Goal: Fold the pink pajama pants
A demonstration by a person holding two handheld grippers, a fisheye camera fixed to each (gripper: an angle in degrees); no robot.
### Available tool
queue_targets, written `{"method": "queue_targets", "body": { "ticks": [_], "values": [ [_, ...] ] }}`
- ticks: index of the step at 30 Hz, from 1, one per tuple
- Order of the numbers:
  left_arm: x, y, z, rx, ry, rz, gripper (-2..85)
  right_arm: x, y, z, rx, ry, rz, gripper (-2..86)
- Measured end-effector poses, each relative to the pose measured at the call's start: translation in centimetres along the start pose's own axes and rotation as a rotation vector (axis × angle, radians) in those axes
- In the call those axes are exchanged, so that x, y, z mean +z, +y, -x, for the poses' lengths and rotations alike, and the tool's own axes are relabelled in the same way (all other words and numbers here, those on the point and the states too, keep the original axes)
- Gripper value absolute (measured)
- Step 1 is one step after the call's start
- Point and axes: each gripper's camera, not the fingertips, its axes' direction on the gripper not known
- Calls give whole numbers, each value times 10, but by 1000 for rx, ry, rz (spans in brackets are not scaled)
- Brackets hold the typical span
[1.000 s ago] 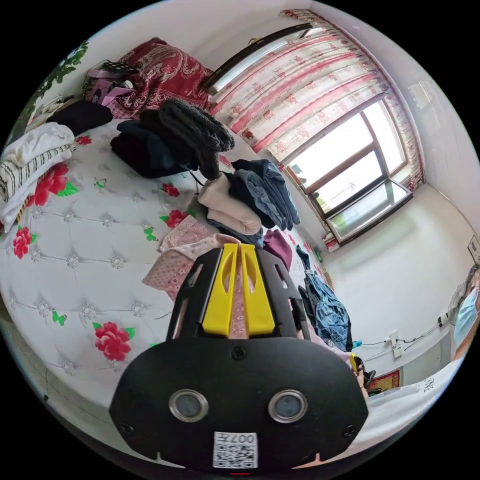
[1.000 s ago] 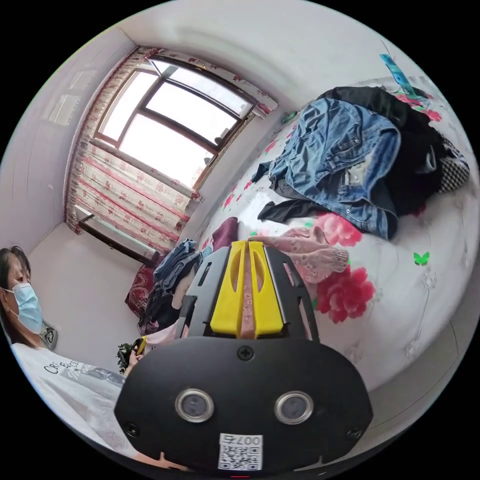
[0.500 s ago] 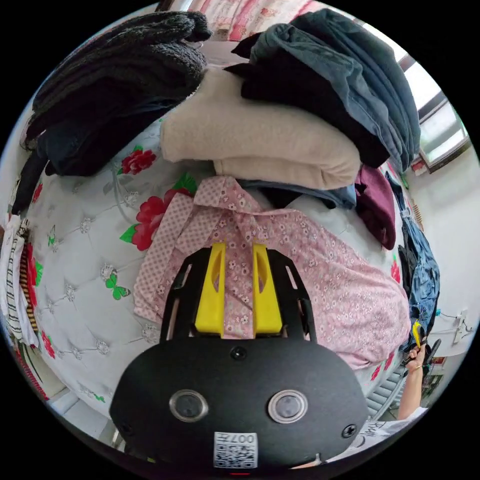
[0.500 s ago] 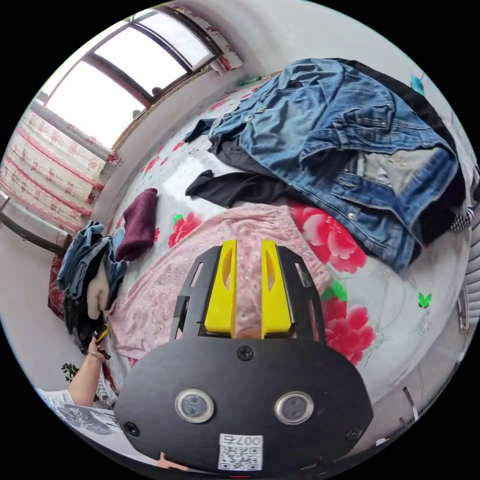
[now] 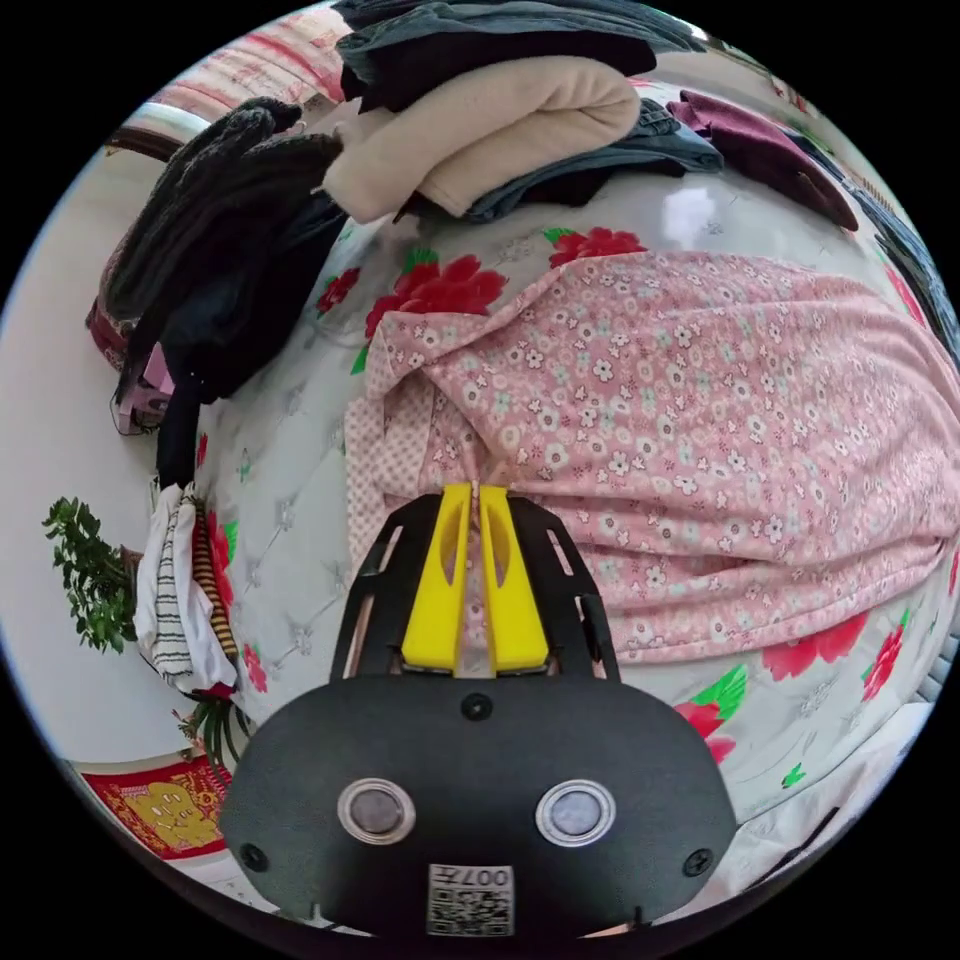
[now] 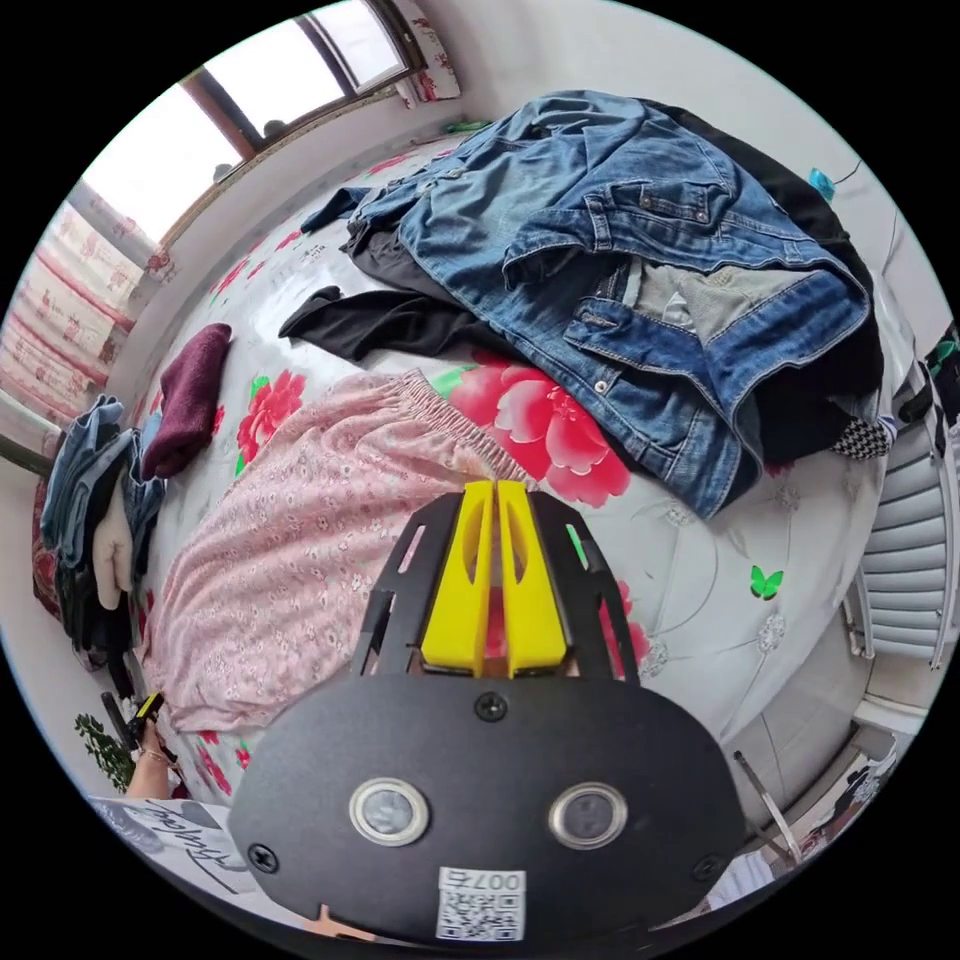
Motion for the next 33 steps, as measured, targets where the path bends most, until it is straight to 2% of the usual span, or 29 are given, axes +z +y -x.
{"method": "queue_targets", "body": {
  "ticks": [5,7,9,11,13,15,17,20,24,29,33],
  "values": [
    [3,67,22,-120,104,49,12,-8,28,-2,-25,-11,-13,20],
    [-28,90,14,-154,84,-55,5,-26,39,10,-56,10,-59,31],
    [-50,105,-4,-129,186,-141,-1,-44,58,34,-166,-15,-111,39],
    [-64,115,-35,-68,353,-208,-2,-58,99,81,-388,-105,-134,48],
    [-71,118,-98,97,587,-227,-1,-58,133,118,-558,-209,-97,57],
    [-74,119,-149,217,701,-224,-1,-51,168,156,-747,-290,-34,65],
    [-79,118,-195,359,769,-222,0,-33,206,202,-983,-260,20,68],
    [-85,114,-251,518,819,-221,19,0,226,234,-1143,-169,74,63],
    [-83,109,-297,655,829,-155,61,32,211,240,-1144,-130,217,23],
    [-86,101,-306,648,820,-179,72,8,146,199,-865,-480,193,1],
    [-82,92,-320,672,857,-158,82,12,117,174,-742,-649,237,-1]
  ]
}}
